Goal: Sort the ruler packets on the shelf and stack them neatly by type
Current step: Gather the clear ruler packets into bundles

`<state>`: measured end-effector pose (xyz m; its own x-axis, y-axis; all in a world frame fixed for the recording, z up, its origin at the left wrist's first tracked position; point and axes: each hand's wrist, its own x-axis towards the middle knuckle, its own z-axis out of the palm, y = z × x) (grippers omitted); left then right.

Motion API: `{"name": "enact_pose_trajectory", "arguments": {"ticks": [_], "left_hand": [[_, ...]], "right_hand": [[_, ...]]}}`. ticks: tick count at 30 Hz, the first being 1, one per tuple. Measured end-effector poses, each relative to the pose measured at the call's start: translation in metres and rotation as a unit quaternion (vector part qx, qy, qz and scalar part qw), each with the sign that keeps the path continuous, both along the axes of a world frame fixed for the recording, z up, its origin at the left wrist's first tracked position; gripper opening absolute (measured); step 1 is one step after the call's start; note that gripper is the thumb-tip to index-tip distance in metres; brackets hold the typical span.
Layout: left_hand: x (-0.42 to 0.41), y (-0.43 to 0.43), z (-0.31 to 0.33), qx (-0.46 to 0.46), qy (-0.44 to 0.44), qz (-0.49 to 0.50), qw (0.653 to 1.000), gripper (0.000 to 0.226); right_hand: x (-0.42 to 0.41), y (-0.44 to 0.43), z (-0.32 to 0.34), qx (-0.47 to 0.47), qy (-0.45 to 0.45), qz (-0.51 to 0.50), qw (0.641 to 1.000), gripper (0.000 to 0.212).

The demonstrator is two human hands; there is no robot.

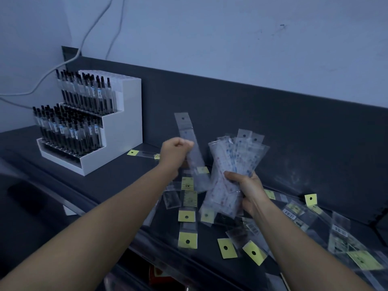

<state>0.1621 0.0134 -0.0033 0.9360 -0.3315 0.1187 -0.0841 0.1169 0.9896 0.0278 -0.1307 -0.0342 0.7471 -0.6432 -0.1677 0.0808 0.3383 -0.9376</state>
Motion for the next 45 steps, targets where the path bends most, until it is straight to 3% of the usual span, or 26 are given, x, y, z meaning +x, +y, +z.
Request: {"name": "enact_pose_trajectory", "arguments": {"ticks": [2,5,12,15,17,19,21,25,27,33,36,40,44,45], "left_hand": [[-0.014,-0.011,-0.004,-0.003,0.07,-0.058,0.996,0.02],[-0.029,-0.023,-0.018,0.023,0.118,-0.061,0.991,0.019],[-0.044,-0.019,-0.033,0.15,0.045,-0.057,0.986,0.029],[-0.035,-0.003,-0.032,0.229,-0.042,-0.036,0.972,0.026],[-0.019,0.014,-0.033,0.397,-0.122,0.004,0.91,0.037],[-0.006,0.035,-0.039,0.583,-0.149,0.007,0.799,0.066],[0.003,0.049,-0.047,0.65,-0.137,-0.025,0.748,0.08],[0.017,0.063,-0.048,0.622,-0.163,-0.021,0.766,0.049],[0.028,0.066,-0.045,0.608,-0.155,-0.011,0.779,0.046],[0.034,0.064,-0.05,0.642,-0.15,0.016,0.752,0.028],[0.039,0.06,-0.056,0.605,-0.218,0.001,0.765,0.012],[0.034,0.053,-0.056,0.569,-0.216,-0.013,0.793,0.028],[0.02,0.039,-0.059,0.634,-0.203,-0.059,0.744,0.092],[0.02,0.037,-0.056,0.64,-0.194,-0.075,0.739,0.096]], "right_hand": [[0.001,0.005,0.002,-0.001,-0.006,0.013,1.0,0.054],[0.0,0.012,0.001,0.0,-0.001,0.047,0.999,0.053],[0.001,0.021,-0.006,-0.028,0.071,0.091,0.993,0.057],[0.002,0.023,-0.006,-0.033,0.075,0.079,0.993,0.055],[0.003,0.022,-0.006,-0.029,0.073,0.072,0.994,0.056],[0.004,0.021,-0.006,-0.023,0.074,0.071,0.994,0.057],[0.003,0.02,-0.006,-0.021,0.078,0.076,0.994,0.057],[0.004,0.02,-0.008,-0.019,0.087,0.084,0.992,0.06],[0.004,0.02,-0.009,-0.021,0.09,0.087,0.992,0.06],[0.003,0.014,-0.009,-0.02,0.094,0.085,0.992,0.063],[0.001,0.01,-0.009,-0.018,0.094,0.083,0.992,0.061],[-0.001,0.005,-0.009,-0.014,0.086,0.077,0.993,0.058],[-0.001,0.001,-0.009,-0.009,0.086,0.075,0.993,0.06],[-0.001,0.001,-0.009,-0.009,0.086,0.078,0.993,0.06]]}}
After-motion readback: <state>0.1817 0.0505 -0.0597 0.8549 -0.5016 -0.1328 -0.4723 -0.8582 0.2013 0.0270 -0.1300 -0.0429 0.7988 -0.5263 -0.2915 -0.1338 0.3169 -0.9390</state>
